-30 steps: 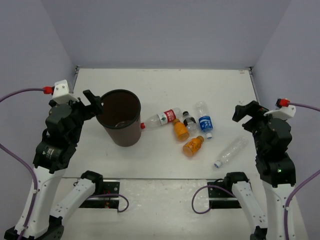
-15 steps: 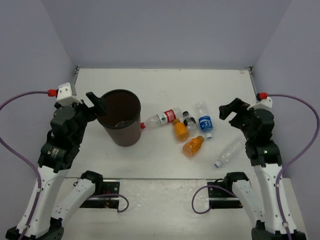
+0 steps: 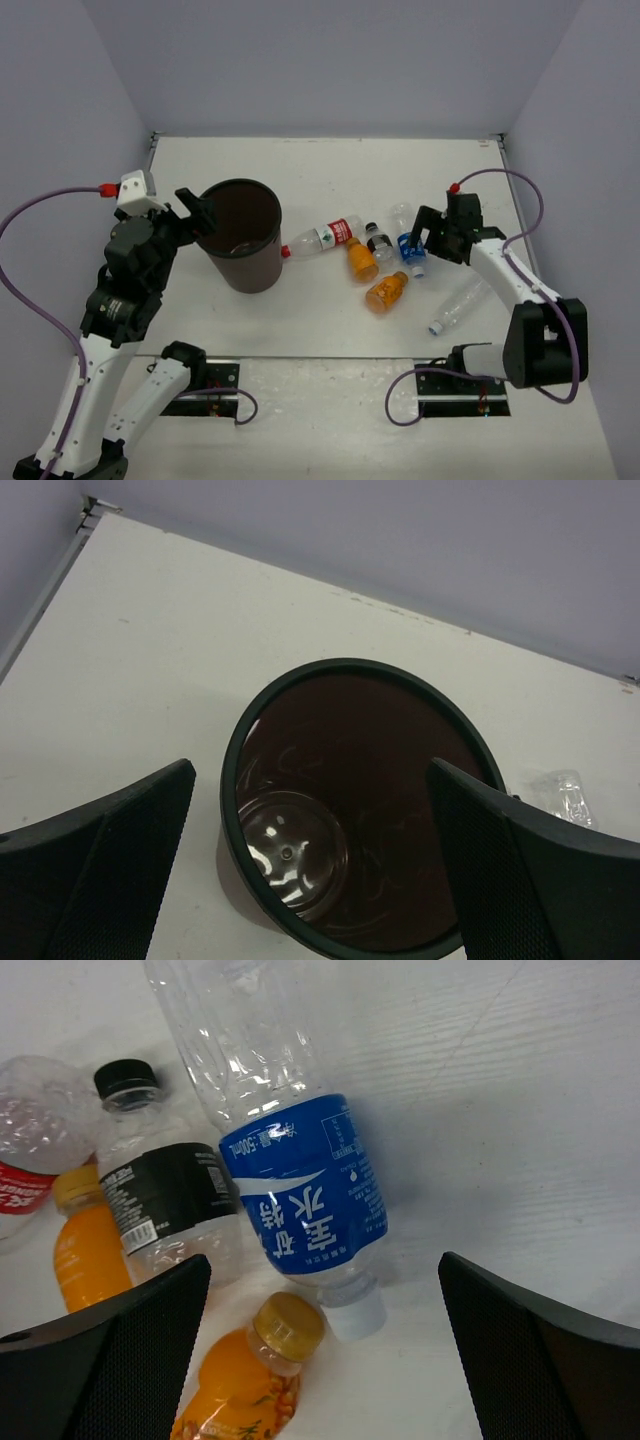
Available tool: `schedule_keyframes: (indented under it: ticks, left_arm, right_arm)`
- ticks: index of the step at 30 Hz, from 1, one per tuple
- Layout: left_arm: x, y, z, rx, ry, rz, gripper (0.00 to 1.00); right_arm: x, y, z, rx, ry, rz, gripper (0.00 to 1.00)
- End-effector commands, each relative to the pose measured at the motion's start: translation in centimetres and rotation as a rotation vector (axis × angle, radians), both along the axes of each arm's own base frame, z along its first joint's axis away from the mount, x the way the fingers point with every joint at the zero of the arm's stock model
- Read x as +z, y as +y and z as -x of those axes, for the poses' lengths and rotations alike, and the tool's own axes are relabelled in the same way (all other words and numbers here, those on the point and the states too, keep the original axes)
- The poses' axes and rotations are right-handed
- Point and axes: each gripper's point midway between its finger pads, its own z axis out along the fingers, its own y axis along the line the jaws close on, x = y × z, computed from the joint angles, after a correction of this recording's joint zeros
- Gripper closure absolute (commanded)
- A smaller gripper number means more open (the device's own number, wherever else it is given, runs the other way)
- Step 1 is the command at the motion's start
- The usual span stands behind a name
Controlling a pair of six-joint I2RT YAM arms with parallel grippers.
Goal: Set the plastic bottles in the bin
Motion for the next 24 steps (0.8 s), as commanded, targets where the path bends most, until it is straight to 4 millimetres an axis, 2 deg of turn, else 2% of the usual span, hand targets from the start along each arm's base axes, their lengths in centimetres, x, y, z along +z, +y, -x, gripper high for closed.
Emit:
schedule_keyframes:
  ticks: [1, 4, 10, 13, 14, 16, 17, 19, 22, 24]
  left_arm:
    - [0.7, -1.4, -1.0, -0.064, -0.036, 0.023, 0.00]
    - [0.5, -1.7, -1.3, -0.084, -0.020, 0.003, 0.00]
    - [0.9, -1.9, -1.1, -0.099, -0.034, 0.004, 0.00]
    - [1.0, -2.2, -0.8, -0.119, -0.038, 0.009, 0.00]
    - [1.1, -2.3, -0.8, -0.122, -0.039, 0.009, 0.00]
    - [1.6, -2.9, -0.2, -0.170, -0.057, 0.016, 0.00]
    - [1.7, -3.1, -0.1, -0.181, -0.062, 0.018, 0.00]
    - [1.6, -3.4, 0.2, -0.202, -0.059, 0.018, 0.00]
    - [1.2, -3.5, 0.3, -0.212, -0.047, 0.017, 0.00]
    - [0.9, -3.7, 0.3, -0.222, -0.035, 0.015, 0.00]
  right_arm:
    - [-0.1, 0.4, -2.9, 0.026, -0.023, 0.061, 0.01]
    - [-2.0, 0.6, -3.7, 0.015, 0.032, 0.075, 0.03]
    - [-3.7, 1.0, -4.4, 0.031, 0.060, 0.075, 0.23]
    - [-3.7, 1.0, -4.6, 0.057, 0.051, 0.079, 0.38]
    - [-3.7, 1.0, -4.6, 0.057, 0.055, 0.079, 0.39]
    - [-3.0, 0.9, -4.8, 0.060, 0.041, 0.089, 0.60]
    - [-2.5, 0.8, -4.9, 0.058, 0.030, 0.097, 0.66]
    - [-0.2, 0.7, -5.5, 0.052, -0.024, 0.096, 0.74]
    - [5.5, 2.0, -7.0, 0.073, -0.142, 0.058, 0.77]
    - [12.2, 5.1, -7.5, 0.166, -0.298, 0.017, 0.77]
